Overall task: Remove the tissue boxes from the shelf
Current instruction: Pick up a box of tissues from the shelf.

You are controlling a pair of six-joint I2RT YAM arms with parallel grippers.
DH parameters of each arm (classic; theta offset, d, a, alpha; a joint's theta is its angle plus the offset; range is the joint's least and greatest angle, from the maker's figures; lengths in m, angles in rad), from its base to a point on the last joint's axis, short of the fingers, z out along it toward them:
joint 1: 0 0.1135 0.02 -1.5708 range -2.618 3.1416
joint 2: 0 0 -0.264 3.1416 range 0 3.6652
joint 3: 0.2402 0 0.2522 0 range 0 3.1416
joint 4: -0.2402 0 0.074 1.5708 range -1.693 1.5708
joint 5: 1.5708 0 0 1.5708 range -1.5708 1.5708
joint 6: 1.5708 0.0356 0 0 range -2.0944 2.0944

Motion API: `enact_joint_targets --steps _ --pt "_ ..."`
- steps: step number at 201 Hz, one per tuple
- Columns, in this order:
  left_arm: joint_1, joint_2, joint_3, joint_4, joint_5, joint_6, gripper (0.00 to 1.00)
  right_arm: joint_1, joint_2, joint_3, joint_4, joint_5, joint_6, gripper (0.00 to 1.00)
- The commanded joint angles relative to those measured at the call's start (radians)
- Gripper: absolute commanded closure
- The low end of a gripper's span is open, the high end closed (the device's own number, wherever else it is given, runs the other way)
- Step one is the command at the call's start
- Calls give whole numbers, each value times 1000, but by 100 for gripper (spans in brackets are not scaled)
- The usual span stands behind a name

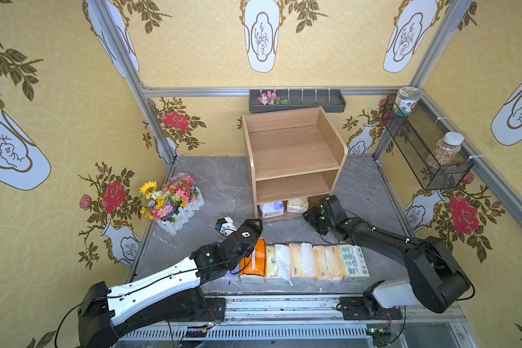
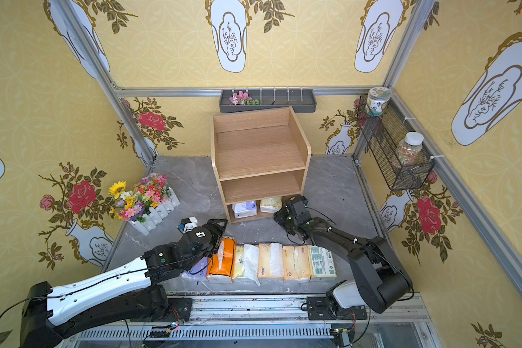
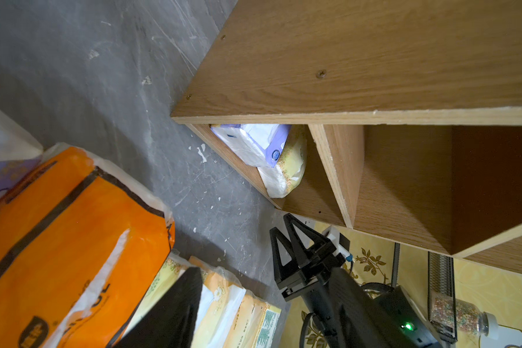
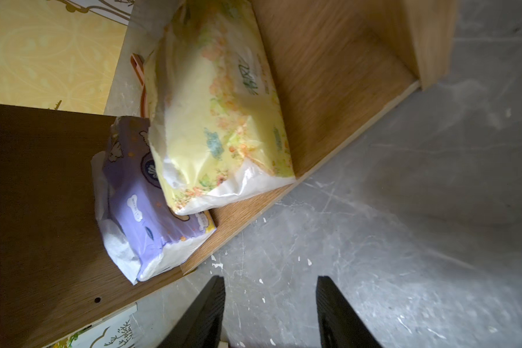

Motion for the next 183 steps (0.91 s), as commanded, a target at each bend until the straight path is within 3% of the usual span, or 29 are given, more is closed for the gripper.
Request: enact_joint_targets --steps 1,61,183 --pt "2 -6 -11 1 -6 2 27 1 -8 -51 191 63 115 49" --pt "3 -33 -29 23 -6 6 27 -4 13 -63 263 129 173 50" --pt "3 -47 -31 15 -11 -3 27 -8 158 -40 413 113 206 60"
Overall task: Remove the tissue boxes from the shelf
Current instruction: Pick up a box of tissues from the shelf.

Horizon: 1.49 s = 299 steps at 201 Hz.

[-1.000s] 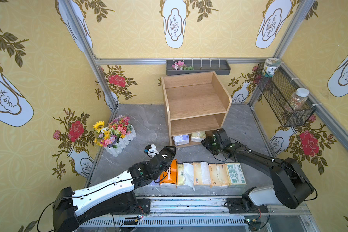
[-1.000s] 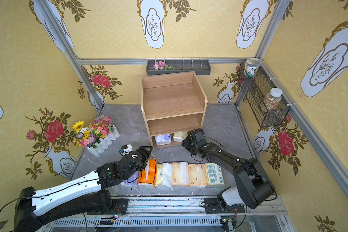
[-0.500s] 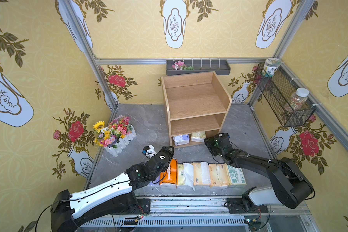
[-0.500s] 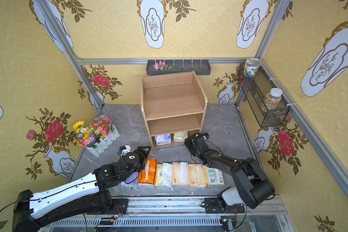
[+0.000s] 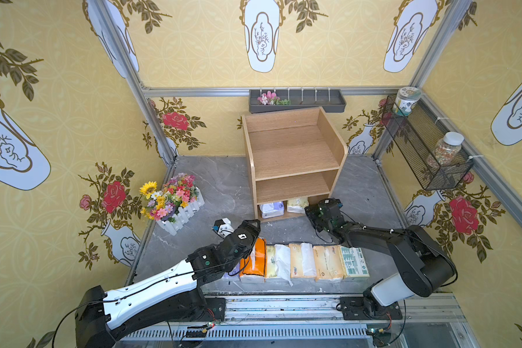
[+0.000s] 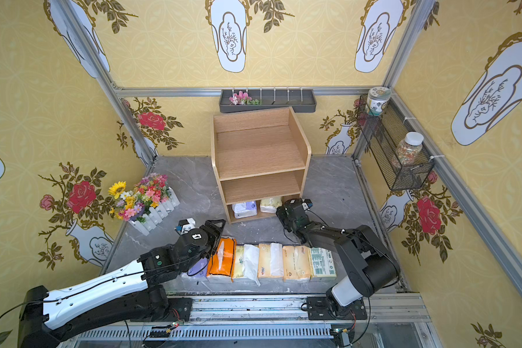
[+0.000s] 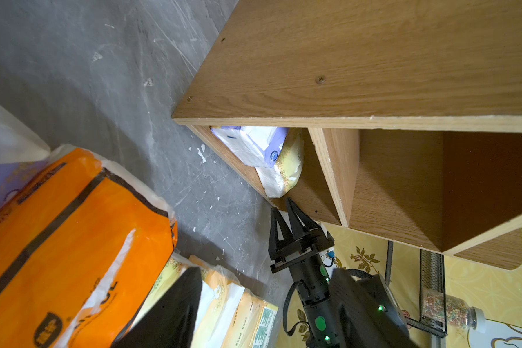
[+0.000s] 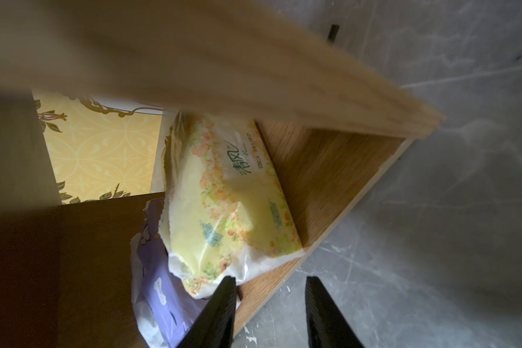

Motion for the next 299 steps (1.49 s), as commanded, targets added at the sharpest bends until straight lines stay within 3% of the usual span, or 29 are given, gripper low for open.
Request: enact_joint_targets --steps 1,97,183,201,238,281,299 --pt "1 -4 -1 8 -13 -3 27 -1 22 2 100 -5 10 60" --pt "2 7 3 14 -11 -3 26 8 93 23 128 -9 20 62" --pt "0 5 2 8 -10 -9 26 7 105 -25 188 -11 64 95" --pt "1 8 2 12 -6 -7 26 7 84 -24 175 -11 64 100" --pt "1 19 4 36 7 3 27 5 0 -24 115 -18 61 100" --pt "1 27 -13 118 45 14 26 -1 -190 -50 -88 -54 23 100" --pt "3 46 -28 178 80 -5 20 -5 -285 -65 -174 -73 14 100"
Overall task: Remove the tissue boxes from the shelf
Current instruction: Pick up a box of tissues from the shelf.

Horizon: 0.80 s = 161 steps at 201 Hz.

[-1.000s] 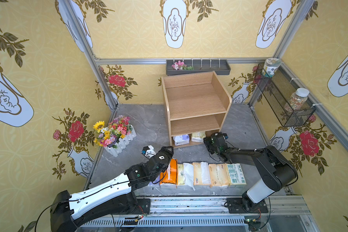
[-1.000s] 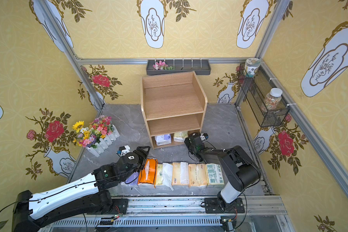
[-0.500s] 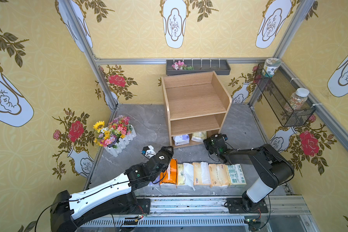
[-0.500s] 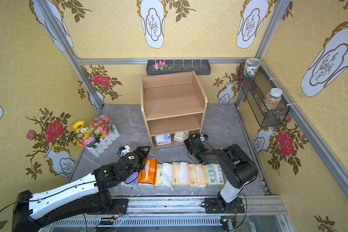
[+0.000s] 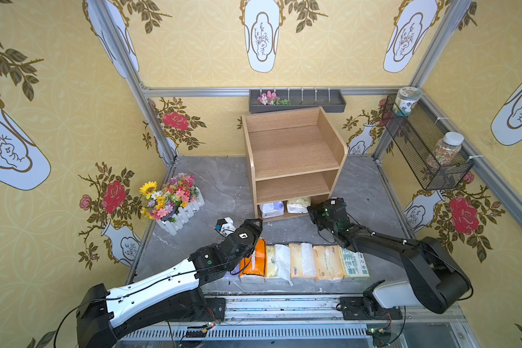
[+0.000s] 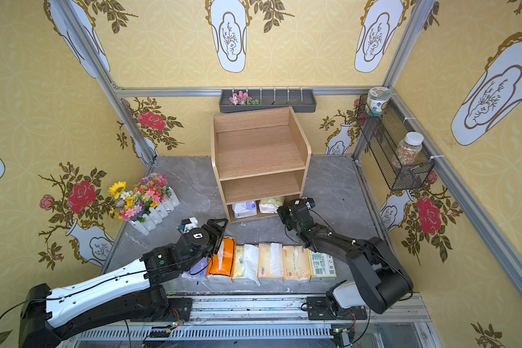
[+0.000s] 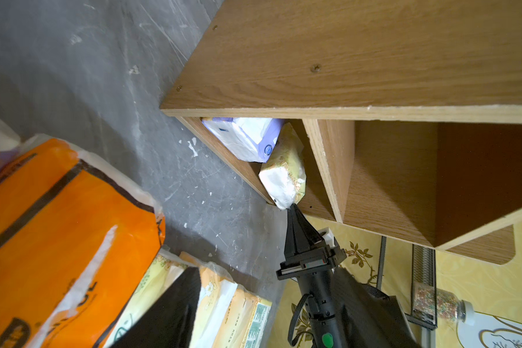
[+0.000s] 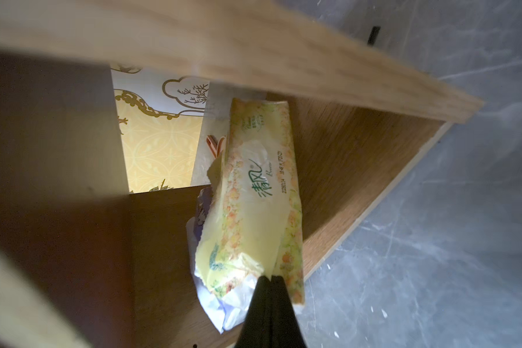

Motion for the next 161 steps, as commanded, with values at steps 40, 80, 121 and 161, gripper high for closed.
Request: enact_joint_targets --steps 40,80,121,161 --pt "3 129 -36 294 174 -83 14 -9 -238 -30 -293 -66 -31 100" --pt "0 303 10 468 278 -140 13 -19 -301 -72 -277 -95 16 100" --pt "0 429 52 586 310 -219 12 -22 -364 -16 -327 -124 7 100" --pt "0 533 71 666 307 -316 11 -26 -433 -28 -353 -147 44 100"
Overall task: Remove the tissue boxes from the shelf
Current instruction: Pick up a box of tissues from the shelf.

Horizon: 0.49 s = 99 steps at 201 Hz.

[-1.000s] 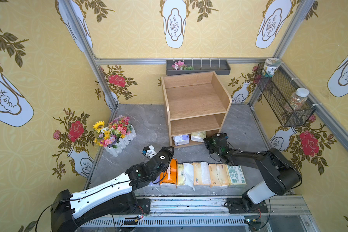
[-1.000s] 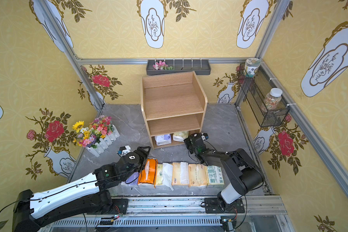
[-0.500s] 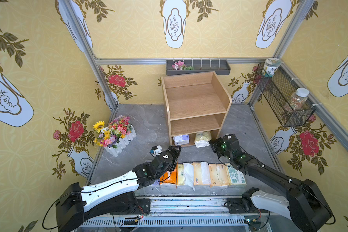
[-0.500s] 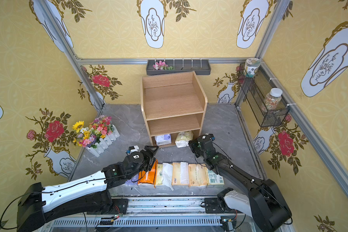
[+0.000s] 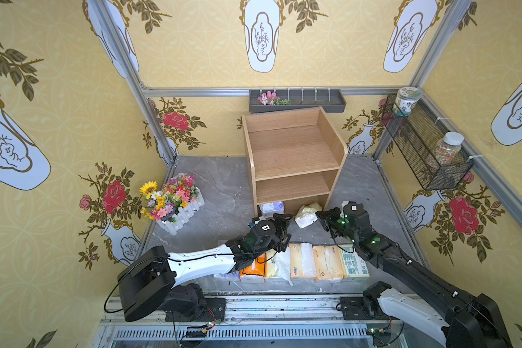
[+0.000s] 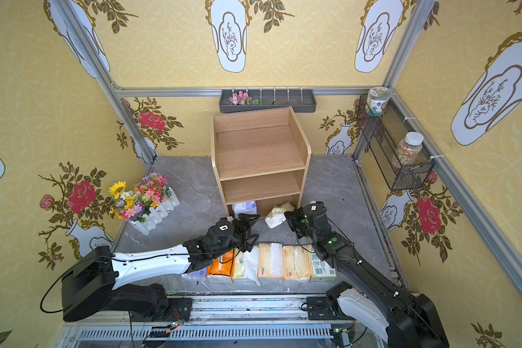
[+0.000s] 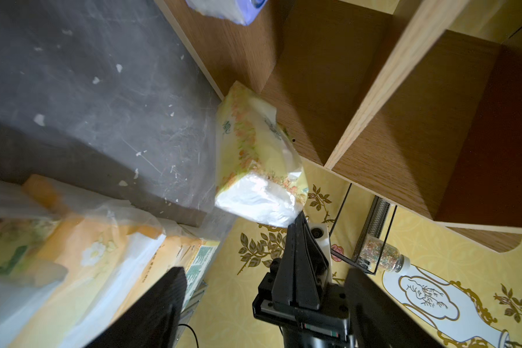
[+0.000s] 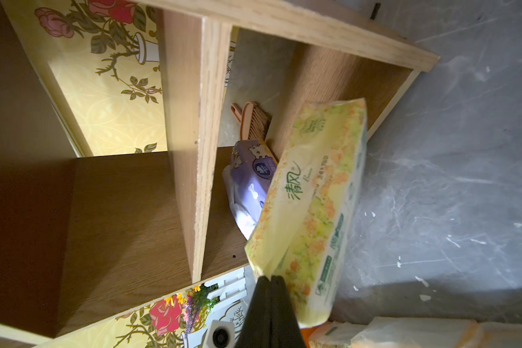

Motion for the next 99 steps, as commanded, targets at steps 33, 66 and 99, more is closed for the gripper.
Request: enact_joint_targets --steps 33,66,99 --pt "-1 153 77 144 49 -130 11 -5 -57 -6 -28 -28 35 100" --pt "-7 221 119 186 64 -193 10 -5 -87 16 -61 -47 40 100" --pt "-17 258 130 220 66 -263 8 -5 -126 54 -109 -65 45 100"
